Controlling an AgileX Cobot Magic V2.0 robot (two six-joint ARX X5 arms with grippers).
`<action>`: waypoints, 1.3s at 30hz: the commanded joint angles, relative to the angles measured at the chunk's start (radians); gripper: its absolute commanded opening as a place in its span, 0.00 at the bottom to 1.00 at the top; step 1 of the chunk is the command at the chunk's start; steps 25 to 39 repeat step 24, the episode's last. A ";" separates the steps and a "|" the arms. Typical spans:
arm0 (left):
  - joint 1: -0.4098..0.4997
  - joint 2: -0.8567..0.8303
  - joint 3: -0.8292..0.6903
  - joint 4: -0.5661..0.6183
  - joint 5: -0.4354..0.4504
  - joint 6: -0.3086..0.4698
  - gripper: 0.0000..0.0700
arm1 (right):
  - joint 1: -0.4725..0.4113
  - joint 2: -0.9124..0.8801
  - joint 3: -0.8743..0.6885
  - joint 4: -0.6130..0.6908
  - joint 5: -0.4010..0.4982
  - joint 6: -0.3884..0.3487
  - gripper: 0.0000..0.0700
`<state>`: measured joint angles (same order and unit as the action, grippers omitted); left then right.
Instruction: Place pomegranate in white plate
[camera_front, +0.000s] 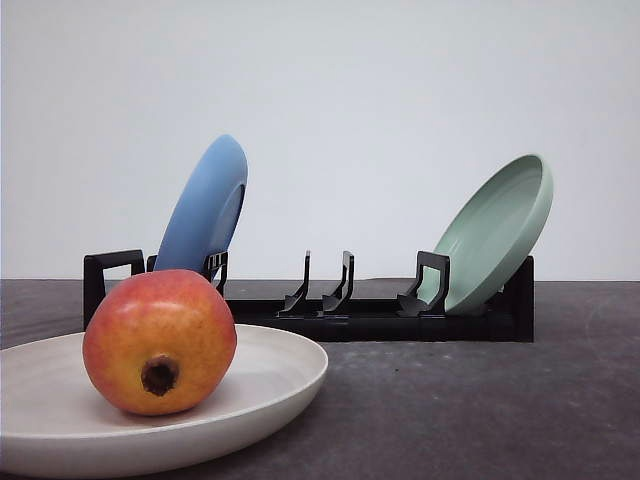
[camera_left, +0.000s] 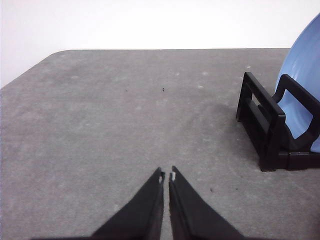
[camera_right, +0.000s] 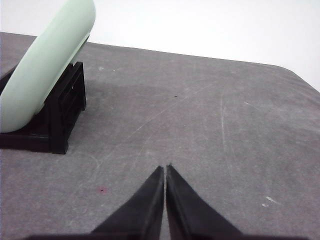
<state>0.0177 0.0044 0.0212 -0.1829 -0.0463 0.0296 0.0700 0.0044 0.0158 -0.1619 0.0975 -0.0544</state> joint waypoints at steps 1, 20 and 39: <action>0.002 -0.002 -0.010 -0.004 0.003 -0.008 0.00 | -0.002 -0.001 -0.005 0.008 -0.003 0.011 0.00; 0.002 -0.002 -0.010 -0.004 0.003 -0.008 0.00 | -0.002 -0.001 -0.005 0.008 -0.003 0.011 0.00; 0.002 -0.002 -0.010 -0.004 0.003 -0.008 0.00 | -0.002 -0.001 -0.005 0.008 -0.003 0.011 0.00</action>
